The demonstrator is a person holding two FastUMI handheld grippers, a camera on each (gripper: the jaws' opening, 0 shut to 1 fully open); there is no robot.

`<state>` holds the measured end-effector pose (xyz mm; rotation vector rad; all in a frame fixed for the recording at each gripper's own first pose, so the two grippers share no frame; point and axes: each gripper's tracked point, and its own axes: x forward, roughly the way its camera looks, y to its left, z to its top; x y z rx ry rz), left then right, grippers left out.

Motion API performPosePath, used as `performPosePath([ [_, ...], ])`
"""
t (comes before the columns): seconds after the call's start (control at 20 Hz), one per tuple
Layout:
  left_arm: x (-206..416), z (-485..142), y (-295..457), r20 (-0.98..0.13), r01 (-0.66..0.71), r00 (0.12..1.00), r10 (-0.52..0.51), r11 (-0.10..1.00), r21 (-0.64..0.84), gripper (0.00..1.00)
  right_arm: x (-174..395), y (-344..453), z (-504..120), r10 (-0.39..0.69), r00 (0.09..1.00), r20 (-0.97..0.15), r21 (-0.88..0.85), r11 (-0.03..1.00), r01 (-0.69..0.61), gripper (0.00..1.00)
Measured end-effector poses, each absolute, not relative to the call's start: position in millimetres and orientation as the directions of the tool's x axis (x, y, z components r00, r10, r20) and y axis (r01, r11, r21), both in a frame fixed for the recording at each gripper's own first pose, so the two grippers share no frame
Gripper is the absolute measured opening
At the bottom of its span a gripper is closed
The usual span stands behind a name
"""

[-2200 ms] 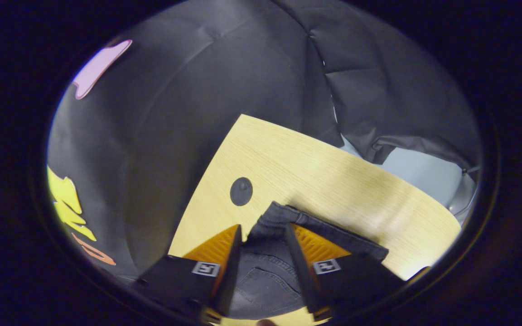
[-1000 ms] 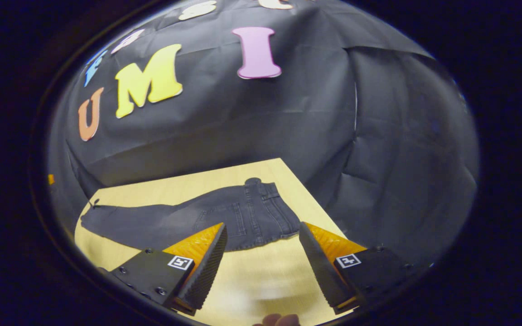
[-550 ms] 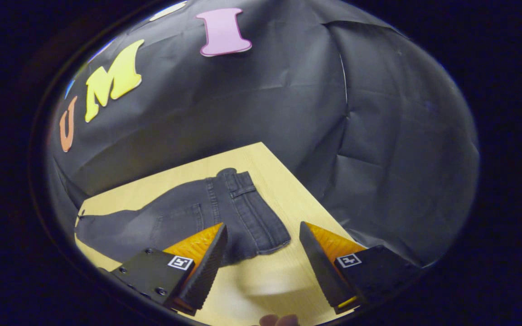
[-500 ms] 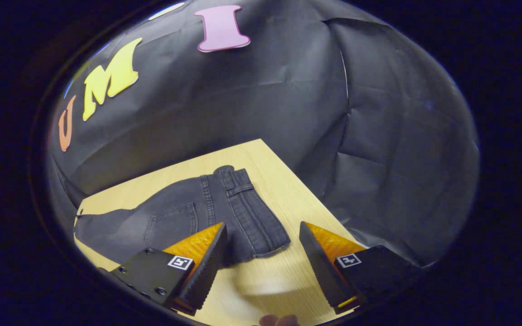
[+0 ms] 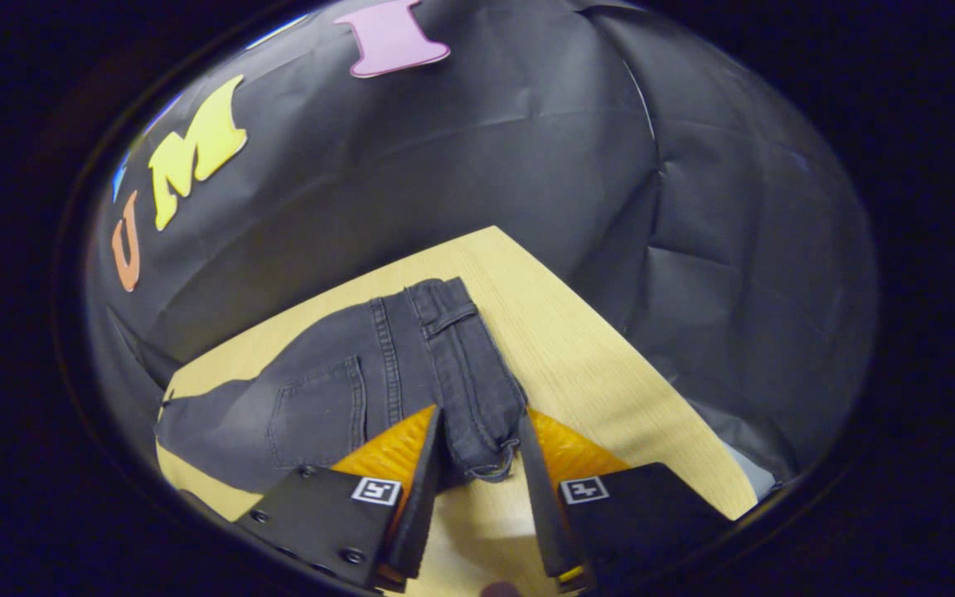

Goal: Grasp the waist and the cuffs of the jeans and fold them to make the two legs overlap; first hold the waist and fold one-third of the jeans toward the cuffs, then hold the cuffs and fold the remaining one-third in the same direction to finish folding.

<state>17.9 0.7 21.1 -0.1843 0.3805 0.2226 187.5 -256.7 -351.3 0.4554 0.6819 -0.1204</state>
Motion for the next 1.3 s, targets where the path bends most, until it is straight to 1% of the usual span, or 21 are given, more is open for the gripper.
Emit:
performPosePath([
  [0.05, 17, 21, 3, -0.386, -0.25, 0.905, 0.18, 0.958, -0.138, 0.99, 189, -255, -349, 0.043, 0.771, -0.636, 0.388, 0.881, 0.271, 0.43],
  [0.15, 15, 21, 11, -0.383, -0.262, 0.904, 0.19, 0.954, -0.145, 0.99, 188, -257, -350, 0.024, 0.754, -0.656, 0.379, 0.875, 0.302, 0.22],
  [0.2, 13, 21, 15, -0.385, -0.268, 0.903, 0.193, 0.951, -0.153, 0.99, 187, -259, -342, 0.007, 0.752, -0.659, 0.37, 0.873, 0.317, 0.19],
  [0.25, 12, 20, 20, -0.388, -0.275, 0.9, 0.196, 0.948, -0.158, 0.99, 185, -258, -336, -0.002, 0.746, -0.666, 0.359, 0.875, 0.324, 0.08],
  [0.3, 10, 19, 26, -0.388, -0.283, 0.899, 0.202, 0.945, -0.163, 0.99, 184, -256, -323, -0.014, 0.751, -0.66, 0.347, 0.881, 0.321, 0.08],
  [0.4, 9, 21, 37, -0.373, -0.29, 0.903, 0.212, 0.942, -0.169, 0.99, 179, -252, -287, -0.021, 0.781, -0.624, 0.332, 0.898, 0.289, 0.12],
  [0.45, 9, 22, 42, -0.364, -0.286, 0.907, 0.21, 0.943, -0.17, 0.99, 176, -247, -263, -0.019, 0.801, -0.599, 0.327, 0.907, 0.266, 0.08],
  [0.6, 10, 19, 58, -0.347, -0.283, 0.913, 0.215, 0.946, -0.159, 0.99, 172, -210, -191, -0.027, 0.858, -0.512, 0.279, 0.94, 0.196, 0.07],
  [0.65, 9, 18, 68, -0.34, -0.284, 0.915, 0.218, 0.946, -0.156, 0.99, 171, -190, -167, -0.017, 0.876, -0.482, 0.264, 0.951, 0.163, 0.07],
  [0.7, 7, 17, 77, -0.334, -0.288, 0.915, 0.224, 0.945, -0.156, 0.99, 172, -168, -145, -0.004, 0.891, -0.454, 0.25, 0.959, 0.132, 0.04],
  [0.8, 3, 17, 92, -0.322, -0.293, 0.918, 0.229, 0.942, -0.165, 0.99, 172, -110, -106, 0.041, 0.913, -0.407, 0.211, 0.976, 0.051, 0.04],
  [0.85, 3, 18, 98, -0.311, -0.287, 0.924, 0.223, 0.942, -0.176, 0.99, 171, -72, -92, 0.077, 0.92, -0.384, 0.195, 0.981, -0.001, 0.05],
  [0.9, 1, 18, 107, -0.309, -0.297, 0.922, 0.235, 0.939, -0.172, 0.99, 173, -33, -80, 0.119, 0.922, -0.367, 0.178, 0.982, -0.056, 0.08],
  [1.0, -3, 15, 123, -0.305, -0.303, 0.922, 0.24, 0.936, -0.178, 0.99, 177, 29, -69, 0.199, 0.916, -0.349, 0.163, 0.975, -0.149, 0.07],
  [1.1, -7, 14, 135, -0.3, -0.303, 0.924, 0.237, 0.932, -0.198, 0.99, 179, 102, -78, 0.269, 0.889, -0.37, 0.153, 0.962, -0.227, 0.07],
  [1.15, -8, 12, 143, -0.298, -0.308, 0.924, 0.239, 0.928, -0.208, 0.99, 181, 129, -89, 0.288, 0.878, -0.382, 0.146, 0.957, -0.25, 0.07],
  [1.2, -10, 9, 148, -0.301, -0.312, 0.923, 0.241, 0.926, -0.212, 0.99, 183, 154, -101, 0.3, 0.866, -0.399, 0.131, 0.954, -0.27, 0.11],
  [1.25, -13, 6, 156, -0.302, -0.32, 0.92, 0.249, 0.924, -0.211, 0.99, 184, 171, -113, 0.308, 0.856, -0.414, 0.114, 0.951, -0.287, 0.08],
  [1.3, -16, 5, 163, -0.3, -0.328, 0.918, 0.258, 0.921, -0.211, 0.99, 189, 189, -127, 0.311, 0.846, -0.433, 0.093, 0.949, -0.301, 0.07],
])
